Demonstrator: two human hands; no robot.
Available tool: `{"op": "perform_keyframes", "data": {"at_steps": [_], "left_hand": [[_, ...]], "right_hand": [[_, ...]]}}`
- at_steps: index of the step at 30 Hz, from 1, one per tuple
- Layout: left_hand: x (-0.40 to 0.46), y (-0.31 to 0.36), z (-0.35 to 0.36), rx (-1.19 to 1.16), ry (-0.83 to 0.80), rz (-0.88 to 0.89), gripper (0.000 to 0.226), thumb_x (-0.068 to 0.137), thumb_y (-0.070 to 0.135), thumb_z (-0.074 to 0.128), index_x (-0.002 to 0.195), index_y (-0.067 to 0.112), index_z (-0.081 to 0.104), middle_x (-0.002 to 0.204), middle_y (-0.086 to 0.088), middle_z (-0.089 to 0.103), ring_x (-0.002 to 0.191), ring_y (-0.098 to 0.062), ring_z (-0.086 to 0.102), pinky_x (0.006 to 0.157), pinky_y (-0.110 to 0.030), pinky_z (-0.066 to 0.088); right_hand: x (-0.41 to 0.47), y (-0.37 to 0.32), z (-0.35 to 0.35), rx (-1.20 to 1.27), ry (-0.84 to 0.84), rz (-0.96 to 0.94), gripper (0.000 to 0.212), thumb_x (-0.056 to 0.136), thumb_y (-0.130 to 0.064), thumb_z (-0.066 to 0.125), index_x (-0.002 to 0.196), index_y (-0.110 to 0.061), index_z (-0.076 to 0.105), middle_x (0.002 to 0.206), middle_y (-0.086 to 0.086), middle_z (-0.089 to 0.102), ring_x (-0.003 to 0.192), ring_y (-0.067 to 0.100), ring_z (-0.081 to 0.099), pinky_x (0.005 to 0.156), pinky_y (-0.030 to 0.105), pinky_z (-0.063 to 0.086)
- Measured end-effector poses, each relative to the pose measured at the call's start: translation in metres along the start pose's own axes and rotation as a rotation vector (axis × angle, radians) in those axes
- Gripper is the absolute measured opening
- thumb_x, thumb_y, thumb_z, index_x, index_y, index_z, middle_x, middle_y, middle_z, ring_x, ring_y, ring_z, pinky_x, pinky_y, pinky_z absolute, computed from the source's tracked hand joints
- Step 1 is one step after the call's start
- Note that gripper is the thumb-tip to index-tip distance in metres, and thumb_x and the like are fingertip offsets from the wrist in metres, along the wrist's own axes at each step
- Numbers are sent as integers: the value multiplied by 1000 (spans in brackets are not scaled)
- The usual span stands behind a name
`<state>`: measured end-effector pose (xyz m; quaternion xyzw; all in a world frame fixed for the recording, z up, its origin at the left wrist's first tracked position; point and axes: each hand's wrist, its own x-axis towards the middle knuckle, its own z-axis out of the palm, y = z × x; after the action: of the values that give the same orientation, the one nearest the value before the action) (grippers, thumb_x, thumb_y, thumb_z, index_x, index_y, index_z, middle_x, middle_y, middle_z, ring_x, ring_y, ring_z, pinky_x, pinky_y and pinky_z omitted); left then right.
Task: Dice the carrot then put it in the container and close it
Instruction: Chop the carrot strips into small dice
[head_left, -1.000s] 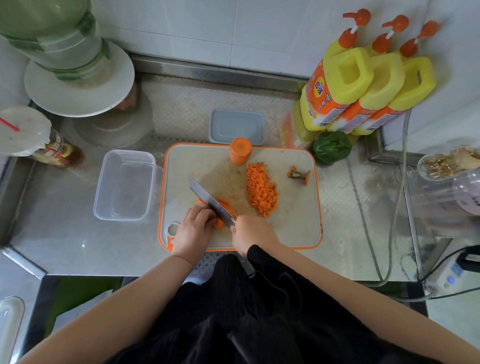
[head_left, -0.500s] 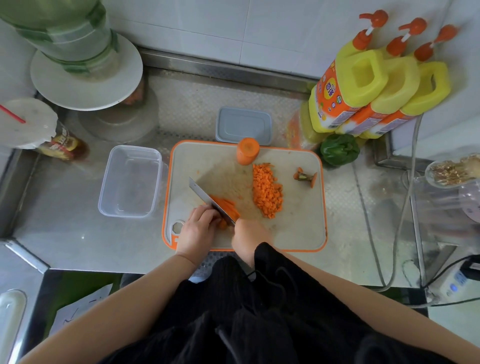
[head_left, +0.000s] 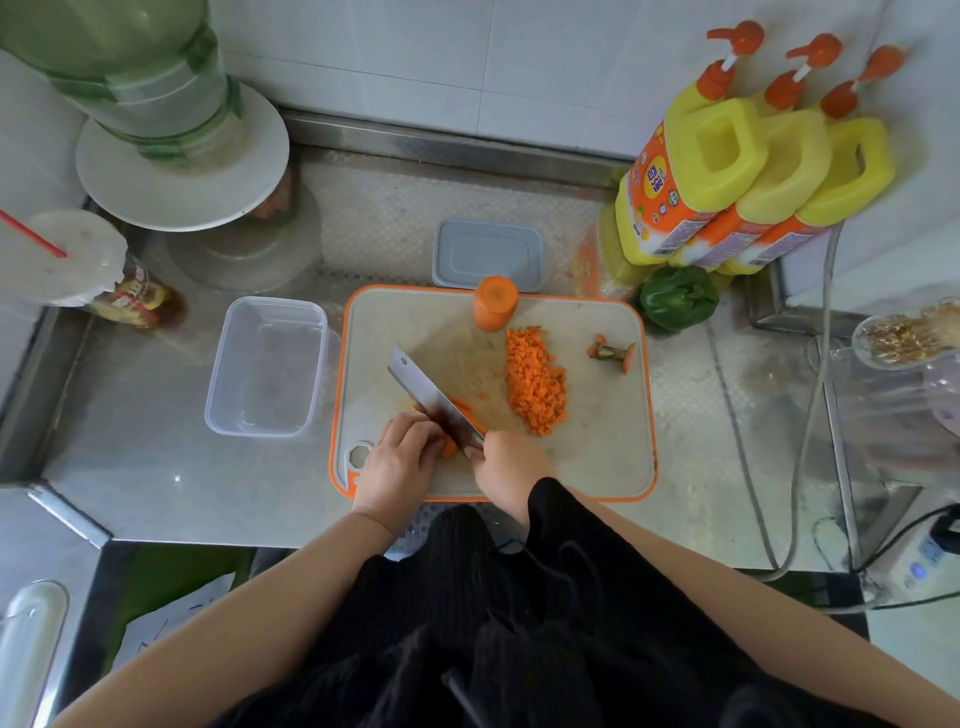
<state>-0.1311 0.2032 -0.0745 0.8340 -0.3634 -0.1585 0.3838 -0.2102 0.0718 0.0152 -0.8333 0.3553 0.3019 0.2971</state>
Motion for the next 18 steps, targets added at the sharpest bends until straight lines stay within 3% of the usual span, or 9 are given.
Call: {"op": "perform_keyframes", "data": {"at_steps": [5,10,18], "left_hand": [[0,-5,1,27,-6,8,34,93,34,46,96,10,69,104,-2,60,98,-18,55,81,-35,50],[0,-5,2,48,-4,5,34,93,33,45,96,8,68,105,-4,60,98,-20,54,81,-35,50],[0,-5,2,55,18,35,28,91,26,50,94,5,68,100,-6,61,94,-21,54,78,-36,50]], "right_hand": [[-12,-1,-8,-21,43,-15,33,103,-33,37,111,-7,57,104,10,64,95,29,60,71,31,41],[-24,-5,-12,-37,43,-9,33,102,-32,37,115,-8,55,107,11,64,98,29,61,77,34,45],[-22,-10,-10,-98,26,13,26,102,-25,41,116,-10,55,103,9,64,91,27,61,69,32,42]]}}
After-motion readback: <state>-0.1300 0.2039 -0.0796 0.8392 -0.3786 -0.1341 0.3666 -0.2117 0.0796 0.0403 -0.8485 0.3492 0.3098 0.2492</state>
